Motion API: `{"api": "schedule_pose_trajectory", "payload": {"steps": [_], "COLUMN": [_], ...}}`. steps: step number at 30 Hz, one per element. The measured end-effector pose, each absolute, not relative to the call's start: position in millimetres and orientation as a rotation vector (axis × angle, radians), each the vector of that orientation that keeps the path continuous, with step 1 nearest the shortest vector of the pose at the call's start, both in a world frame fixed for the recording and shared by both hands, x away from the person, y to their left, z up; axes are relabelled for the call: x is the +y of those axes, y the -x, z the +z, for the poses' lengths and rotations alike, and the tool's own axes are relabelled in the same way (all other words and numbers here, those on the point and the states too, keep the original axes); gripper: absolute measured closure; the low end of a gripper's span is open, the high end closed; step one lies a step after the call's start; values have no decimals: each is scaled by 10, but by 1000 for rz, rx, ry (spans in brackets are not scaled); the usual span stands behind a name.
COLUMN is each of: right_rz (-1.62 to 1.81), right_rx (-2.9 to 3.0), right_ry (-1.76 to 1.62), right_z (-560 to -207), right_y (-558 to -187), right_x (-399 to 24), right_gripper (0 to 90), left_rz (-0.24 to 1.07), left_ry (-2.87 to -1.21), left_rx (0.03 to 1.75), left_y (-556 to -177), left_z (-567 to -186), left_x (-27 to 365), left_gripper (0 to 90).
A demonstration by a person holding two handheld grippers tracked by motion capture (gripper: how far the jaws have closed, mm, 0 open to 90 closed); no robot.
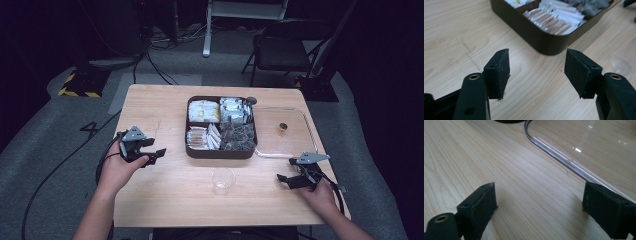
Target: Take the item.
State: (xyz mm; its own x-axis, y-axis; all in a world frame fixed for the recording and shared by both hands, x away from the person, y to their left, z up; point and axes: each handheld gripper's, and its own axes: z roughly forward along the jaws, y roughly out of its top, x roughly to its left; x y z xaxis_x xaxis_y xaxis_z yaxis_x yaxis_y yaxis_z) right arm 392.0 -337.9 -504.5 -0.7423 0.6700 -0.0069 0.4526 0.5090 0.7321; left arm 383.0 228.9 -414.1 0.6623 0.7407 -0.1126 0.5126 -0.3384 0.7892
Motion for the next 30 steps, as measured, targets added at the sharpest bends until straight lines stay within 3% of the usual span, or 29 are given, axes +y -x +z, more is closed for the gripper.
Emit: {"api": "schedule_pose_trajectory", "payload": {"steps": [17,30], "right_rz": [1074,1079], "right_rx": [2463,2465], "right_ry": [-941,-936], "right_z": [-5045,-5043], "right_y": [-3915,-3911], "right_x": [-3380,-3381], "right_gripper": [129,142], "left_rz": [354,327], "left_ry": [-2041,-2008], "left_rx": [846,846], "left_y": [-4303,-4688], "left_z": [-3939,-3926], "left_x": [1797,1518], "left_gripper": [406,400]}}
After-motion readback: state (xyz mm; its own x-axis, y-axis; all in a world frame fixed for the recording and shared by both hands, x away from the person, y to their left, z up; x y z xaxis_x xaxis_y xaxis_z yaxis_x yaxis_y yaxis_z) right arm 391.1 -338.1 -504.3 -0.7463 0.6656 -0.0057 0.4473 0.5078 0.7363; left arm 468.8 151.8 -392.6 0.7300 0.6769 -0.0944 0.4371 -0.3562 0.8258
